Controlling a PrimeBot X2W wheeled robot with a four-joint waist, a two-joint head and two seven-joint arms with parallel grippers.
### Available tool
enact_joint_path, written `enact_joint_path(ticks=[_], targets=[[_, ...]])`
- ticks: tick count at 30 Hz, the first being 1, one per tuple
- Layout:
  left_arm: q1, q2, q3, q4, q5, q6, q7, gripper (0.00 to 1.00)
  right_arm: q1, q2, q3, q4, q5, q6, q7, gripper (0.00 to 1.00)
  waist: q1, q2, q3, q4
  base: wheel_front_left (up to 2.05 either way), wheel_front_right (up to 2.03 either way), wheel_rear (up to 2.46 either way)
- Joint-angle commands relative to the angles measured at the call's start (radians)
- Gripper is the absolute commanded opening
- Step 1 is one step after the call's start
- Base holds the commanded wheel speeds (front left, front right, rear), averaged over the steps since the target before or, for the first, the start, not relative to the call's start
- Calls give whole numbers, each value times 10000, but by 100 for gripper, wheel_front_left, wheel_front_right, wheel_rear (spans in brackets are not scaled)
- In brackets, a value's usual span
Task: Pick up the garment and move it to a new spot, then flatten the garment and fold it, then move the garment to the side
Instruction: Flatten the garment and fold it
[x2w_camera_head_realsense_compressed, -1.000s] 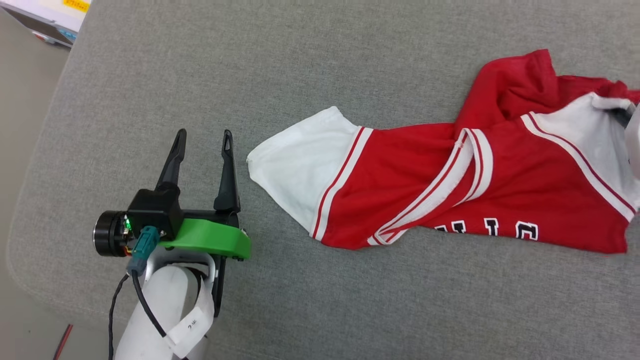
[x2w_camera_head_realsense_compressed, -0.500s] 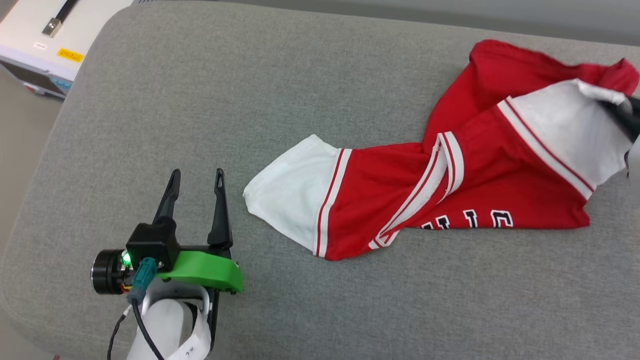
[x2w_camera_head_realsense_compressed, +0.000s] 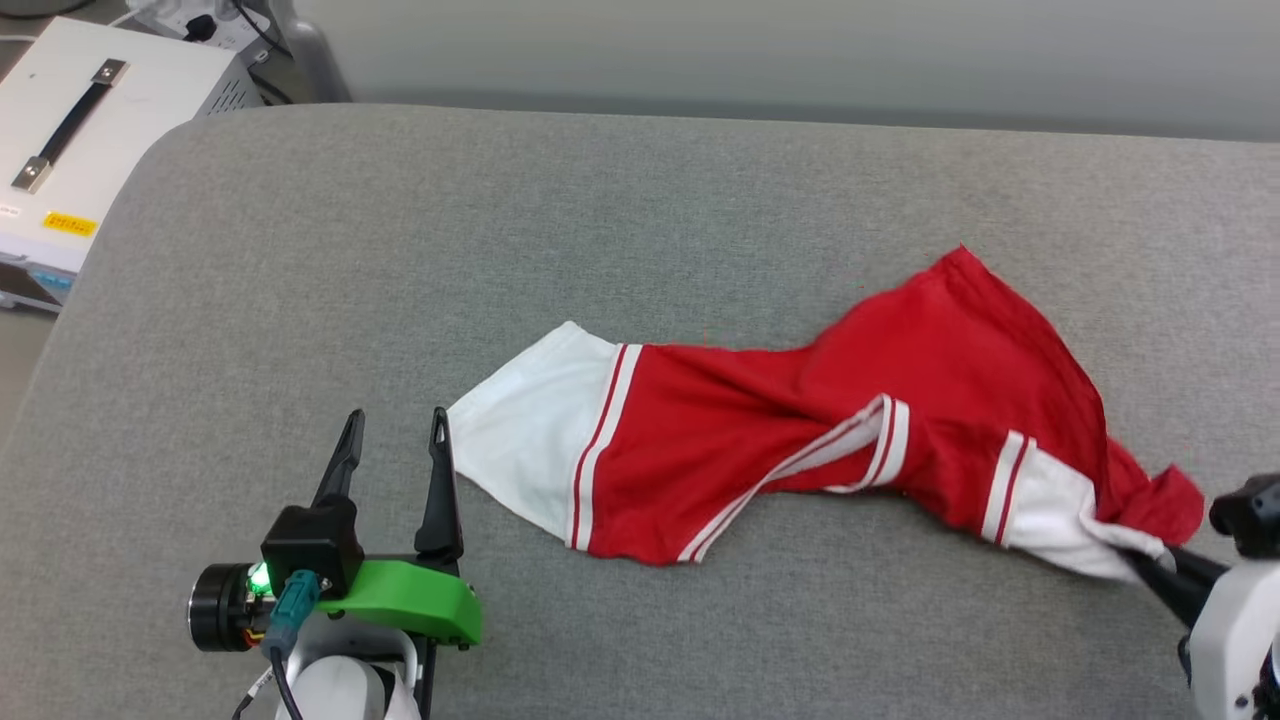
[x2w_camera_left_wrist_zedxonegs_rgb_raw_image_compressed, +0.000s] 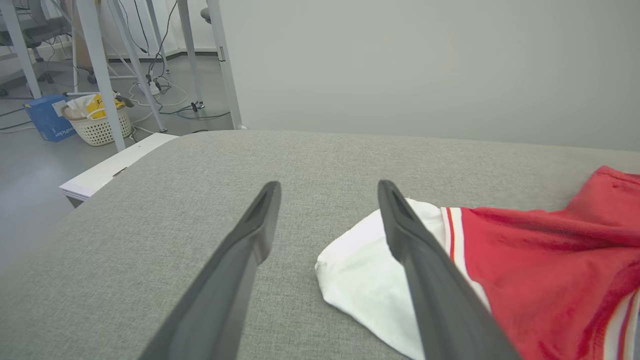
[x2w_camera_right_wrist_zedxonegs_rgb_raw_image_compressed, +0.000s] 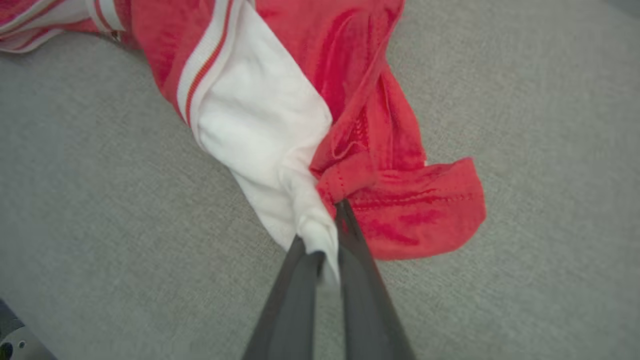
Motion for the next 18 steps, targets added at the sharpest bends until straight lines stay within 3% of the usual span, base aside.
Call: enact_joint_path(ticks=[1,11,12,13,14,18], targets=[[134,-33,47,8,100,-49,-57,100,447,199,-202,126,-32,-17,-105,0,1,-1,-146,-178,0,0,0],[190,-97,85,146,200,-193,-57,100,2136,1279,-1351,1218,-423,-17,-550,0,1,-1,-196,-251,0,0,0],[204,-101,101,152,203,-197,-57,100,2158,1346,-1486,1233,-486,-17,-642,10,1,-1,-207,-260,0,0,0],[224,-105,122,159,209,-199,-57,100,2170,1422,-1690,1223,-571,-17,-778,45,1,-1,-223,-269,0,0,0],[242,-108,140,165,215,-200,-57,100,2176,1475,-1864,1188,-642,-17,-884,100,1,-1,-241,-276,0,0,0],[339,-119,210,178,260,-212,-57,100,2218,1559,-2705,584,-979,-17,-1232,100,1,-1,-354,-318,0,0,0]])
